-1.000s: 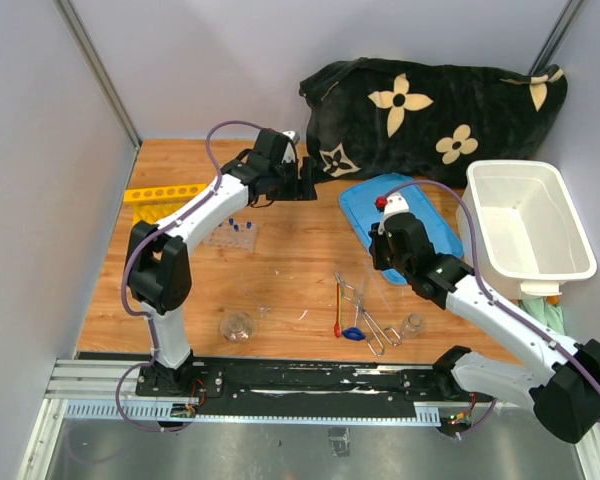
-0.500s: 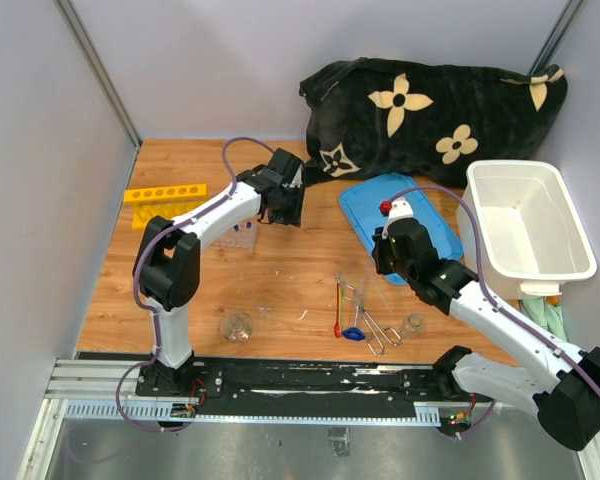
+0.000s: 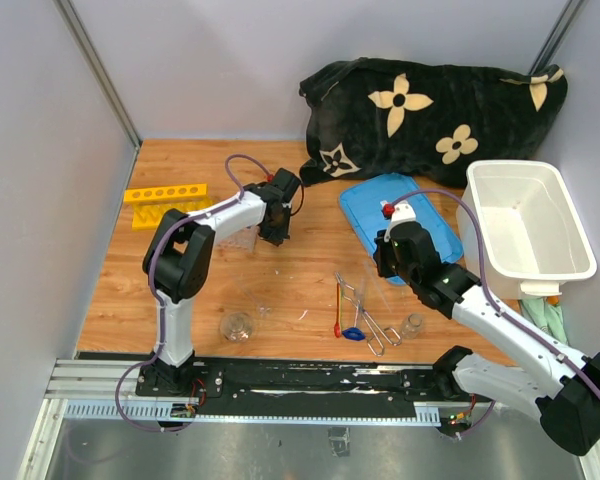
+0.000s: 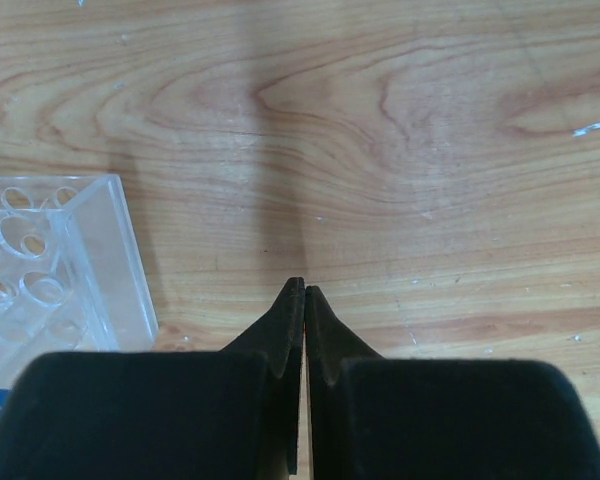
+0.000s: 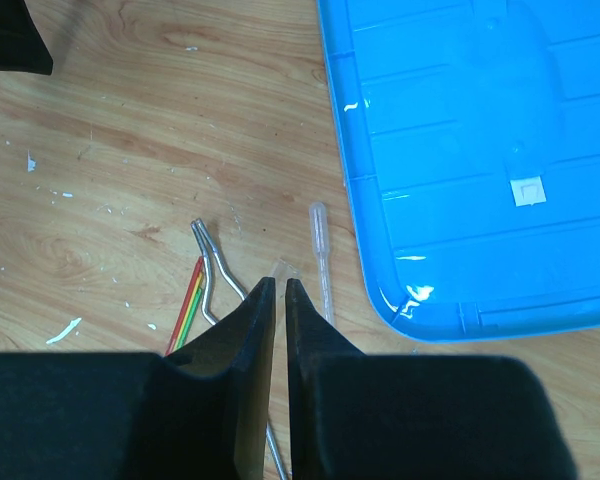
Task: Organize the chemistry lab equipment
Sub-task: Move the test tube rack to the center of the board.
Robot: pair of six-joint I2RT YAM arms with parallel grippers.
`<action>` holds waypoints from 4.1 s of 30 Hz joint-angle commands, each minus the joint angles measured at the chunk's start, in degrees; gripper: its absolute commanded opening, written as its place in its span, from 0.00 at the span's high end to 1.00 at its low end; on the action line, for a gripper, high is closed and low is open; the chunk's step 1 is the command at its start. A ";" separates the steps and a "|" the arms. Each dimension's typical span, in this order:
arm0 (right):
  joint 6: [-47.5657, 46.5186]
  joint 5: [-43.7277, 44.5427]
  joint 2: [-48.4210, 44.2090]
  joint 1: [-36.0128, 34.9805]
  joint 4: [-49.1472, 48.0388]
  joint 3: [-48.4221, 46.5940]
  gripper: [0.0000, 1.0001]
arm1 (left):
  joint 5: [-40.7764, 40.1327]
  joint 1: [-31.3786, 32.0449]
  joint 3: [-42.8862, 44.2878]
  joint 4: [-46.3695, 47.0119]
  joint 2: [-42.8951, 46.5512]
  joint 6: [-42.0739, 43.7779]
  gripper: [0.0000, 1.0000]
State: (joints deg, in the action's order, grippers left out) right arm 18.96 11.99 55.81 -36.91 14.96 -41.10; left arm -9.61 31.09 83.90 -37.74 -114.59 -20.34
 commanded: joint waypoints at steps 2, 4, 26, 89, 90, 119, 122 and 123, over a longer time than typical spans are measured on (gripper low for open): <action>-0.01 0.74 -0.89 0.96 0.56 0.96 0.90 | -1.13 -1.32 -2.15 2.74 1.03 -2.29 1.00; 0.03 0.64 -0.65 0.96 0.54 1.02 0.90 | -0.26 -2.39 -3.43 4.40 1.85 -2.77 1.00; 0.05 0.22 0.52 0.97 -0.21 1.13 0.91 | 1.97 -10.87 -1.19 9.40 0.62 -4.06 1.00; 0.61 -1.08 2.37 0.96 -1.84 1.77 0.91 | 2.40 -13.11 -7.96 5.86 9.97 -0.74 1.00; 0.59 -0.66 2.03 0.96 -1.73 1.96 0.91 | 1.75 -13.08 -7.77 5.65 9.28 -0.61 1.00; -0.42 1.22 -0.99 1.13 -2.06 4.90 0.91 | -17.98 -16.11 -6.30 1.50 4.55 3.99 0.99; -0.42 0.87 -0.57 1.13 -2.10 4.69 0.91 | -18.04 -17.28 -6.70 1.76 4.67 4.20 0.98; -0.38 0.78 -0.47 1.13 -2.18 4.58 0.91 | -18.11 -17.70 -6.82 1.94 4.65 4.25 0.98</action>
State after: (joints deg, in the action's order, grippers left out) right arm 19.05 12.01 55.57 -36.91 13.54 -36.82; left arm -25.52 15.03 77.67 -36.21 -109.65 -16.73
